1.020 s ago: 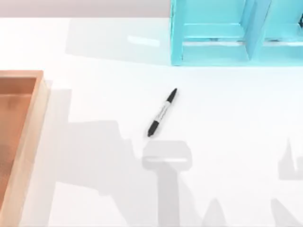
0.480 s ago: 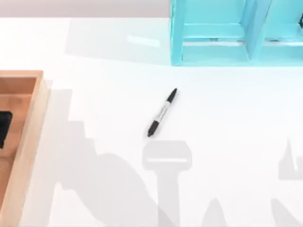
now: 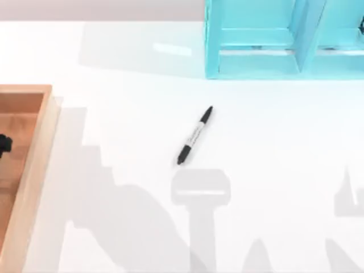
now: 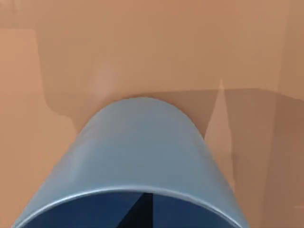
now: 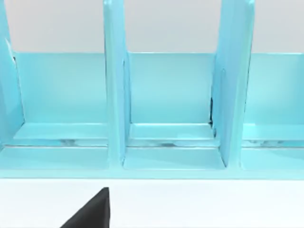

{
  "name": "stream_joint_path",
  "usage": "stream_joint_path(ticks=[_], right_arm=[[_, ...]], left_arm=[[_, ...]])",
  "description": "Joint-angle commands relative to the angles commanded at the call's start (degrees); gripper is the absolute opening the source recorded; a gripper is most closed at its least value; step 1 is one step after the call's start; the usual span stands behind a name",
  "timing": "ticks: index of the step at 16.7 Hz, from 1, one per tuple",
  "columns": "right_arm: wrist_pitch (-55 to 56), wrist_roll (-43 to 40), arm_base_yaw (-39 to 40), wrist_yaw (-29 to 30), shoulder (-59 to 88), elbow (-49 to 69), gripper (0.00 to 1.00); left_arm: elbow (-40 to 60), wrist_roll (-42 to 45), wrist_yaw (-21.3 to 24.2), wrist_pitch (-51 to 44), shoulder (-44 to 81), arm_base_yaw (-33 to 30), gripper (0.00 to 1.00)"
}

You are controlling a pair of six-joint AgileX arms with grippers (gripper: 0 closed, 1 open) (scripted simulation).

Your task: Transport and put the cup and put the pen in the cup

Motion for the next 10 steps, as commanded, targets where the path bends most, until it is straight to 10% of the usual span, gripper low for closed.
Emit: stream_joint_path(ticks=[7, 10], right_arm=[[0.0, 0.0, 0.0, 0.0, 0.0, 0.0, 1.0], [0.0, 0.0, 0.0, 0.0, 0.0, 0.0, 1.0]], left_arm=[[0.0, 0.0, 0.0, 0.0, 0.0, 0.0, 0.02], [0.0, 0.0, 0.0, 0.0, 0.0, 0.0, 0.0]])
